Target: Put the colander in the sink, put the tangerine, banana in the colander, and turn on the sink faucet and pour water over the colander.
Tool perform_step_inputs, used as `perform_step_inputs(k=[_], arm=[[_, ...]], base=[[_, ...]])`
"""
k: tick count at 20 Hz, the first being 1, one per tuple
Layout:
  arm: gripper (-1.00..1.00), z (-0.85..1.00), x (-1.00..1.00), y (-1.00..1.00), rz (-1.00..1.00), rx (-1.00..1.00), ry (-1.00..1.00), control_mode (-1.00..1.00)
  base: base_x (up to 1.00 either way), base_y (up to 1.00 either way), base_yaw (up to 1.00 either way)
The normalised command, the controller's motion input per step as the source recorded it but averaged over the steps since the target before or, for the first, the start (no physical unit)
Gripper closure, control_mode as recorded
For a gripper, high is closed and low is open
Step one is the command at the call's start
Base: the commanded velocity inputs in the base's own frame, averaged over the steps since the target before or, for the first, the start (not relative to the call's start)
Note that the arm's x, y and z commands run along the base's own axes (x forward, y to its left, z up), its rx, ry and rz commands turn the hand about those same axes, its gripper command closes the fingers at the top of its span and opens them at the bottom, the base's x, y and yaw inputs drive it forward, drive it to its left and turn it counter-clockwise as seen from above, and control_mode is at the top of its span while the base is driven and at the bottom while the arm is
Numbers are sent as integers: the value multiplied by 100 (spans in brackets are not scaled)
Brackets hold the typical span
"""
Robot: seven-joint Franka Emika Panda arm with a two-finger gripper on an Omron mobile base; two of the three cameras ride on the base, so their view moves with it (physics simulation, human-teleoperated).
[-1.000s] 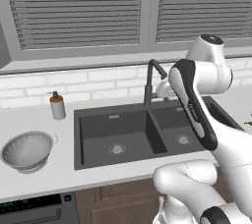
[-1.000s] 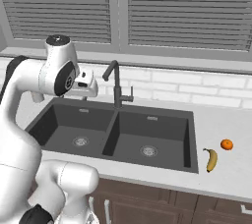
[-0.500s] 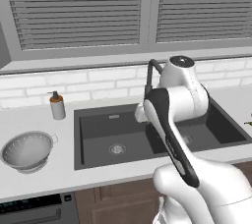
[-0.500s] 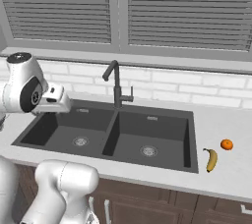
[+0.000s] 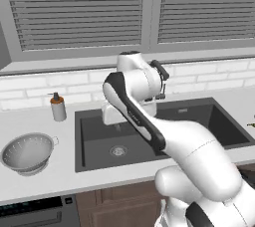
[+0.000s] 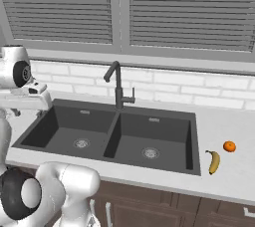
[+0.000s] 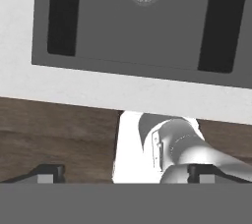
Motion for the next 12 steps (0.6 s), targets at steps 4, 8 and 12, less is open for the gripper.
perform_step_inputs(k=[4,8,12], arm=[[-100,-55,11,74,0,0,10,-100],[-100,-50,24,72,0,0,0,-100],[-100,-45,20,61,0,0,-4,-100]], base=[[0,0,0],[0,0,0],[0,0,0]])
